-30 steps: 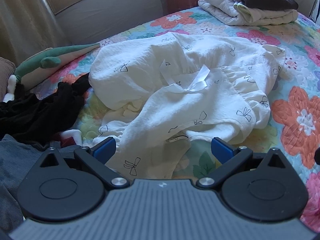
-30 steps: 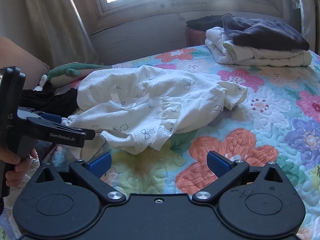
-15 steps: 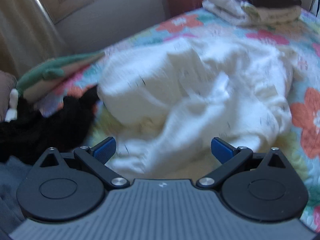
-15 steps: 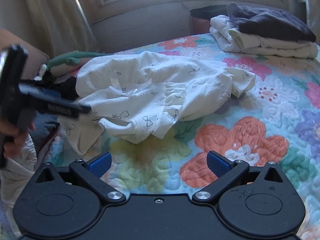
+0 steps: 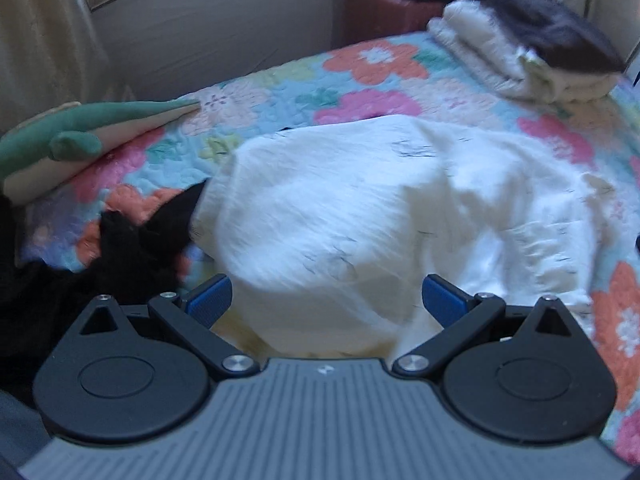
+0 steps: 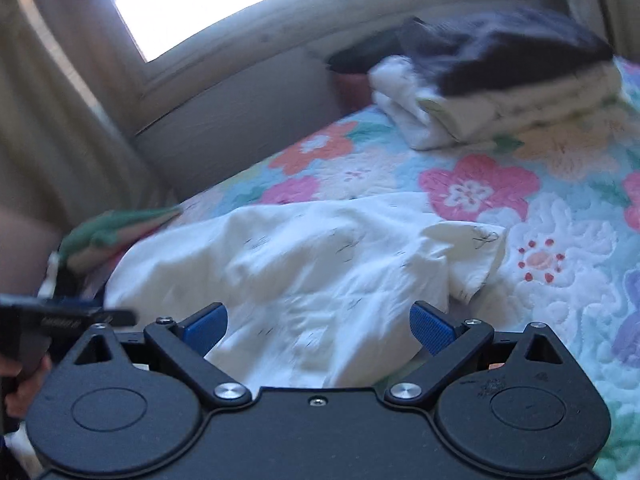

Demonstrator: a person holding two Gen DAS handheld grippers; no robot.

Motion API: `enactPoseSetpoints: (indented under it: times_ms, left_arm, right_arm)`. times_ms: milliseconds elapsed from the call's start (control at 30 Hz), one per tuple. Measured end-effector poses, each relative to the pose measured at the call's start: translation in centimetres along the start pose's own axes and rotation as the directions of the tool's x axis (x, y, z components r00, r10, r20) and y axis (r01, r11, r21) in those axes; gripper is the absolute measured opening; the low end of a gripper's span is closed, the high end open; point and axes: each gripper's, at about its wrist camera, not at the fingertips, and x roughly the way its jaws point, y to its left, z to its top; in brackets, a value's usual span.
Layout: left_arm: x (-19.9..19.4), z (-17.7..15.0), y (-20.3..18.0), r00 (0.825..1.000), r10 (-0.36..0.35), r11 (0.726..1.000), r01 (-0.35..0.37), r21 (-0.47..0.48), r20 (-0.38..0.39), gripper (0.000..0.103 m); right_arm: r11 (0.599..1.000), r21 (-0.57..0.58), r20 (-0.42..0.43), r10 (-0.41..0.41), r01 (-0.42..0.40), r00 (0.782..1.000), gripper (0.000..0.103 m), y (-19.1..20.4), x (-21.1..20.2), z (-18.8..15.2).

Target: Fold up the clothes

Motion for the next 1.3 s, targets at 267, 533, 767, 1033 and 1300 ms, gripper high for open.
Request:
enactPoseSetpoints:
  times_ms: [267,533,767,1033,1300]
  left_arm:
    - [4.4,-0.6,2.4,0.993,-0.108,0.993,0.106,-0.045,-0.047,0.103]
    - [9.0,-1.7,0.7,0.966,-0.244,0.967,0.235,-0.100,-0.089,0.053]
    - [8.9,-2.4,-2.3,0.957,-0.279,0.960,0.279,-0.011,-0.083,0.042]
    - [6.6,-3.0,-3.5,0.928,-0.369,0.929,0.370,0.027,-0.048,0.035]
    - [4.4,-3.5,-5.5,0.895,-0.445,0.895,0.446,0.007,-0.032,0.021]
  right_arm:
    - [0.963,0.254,-0.008,-0.095,0.094,0.995,0.100,-5.5,5.3,1.1]
    - [0.971,0.241,-0.136,0.047,-0.013,0.990,0.093,-1.3,11.4,-1.2]
    - [0.989,0.093,-0.173,0.127,-0.112,0.977,0.080,6.3,14.6,-3.9]
    - [0.936,0.270,-0.096,0.260,-0.226,0.961,0.028,5.0,12.2,-5.5]
    - [0.846,0.398,-0.044,0.405,-0.356,0.913,0.025,2.5,8.9,-5.7]
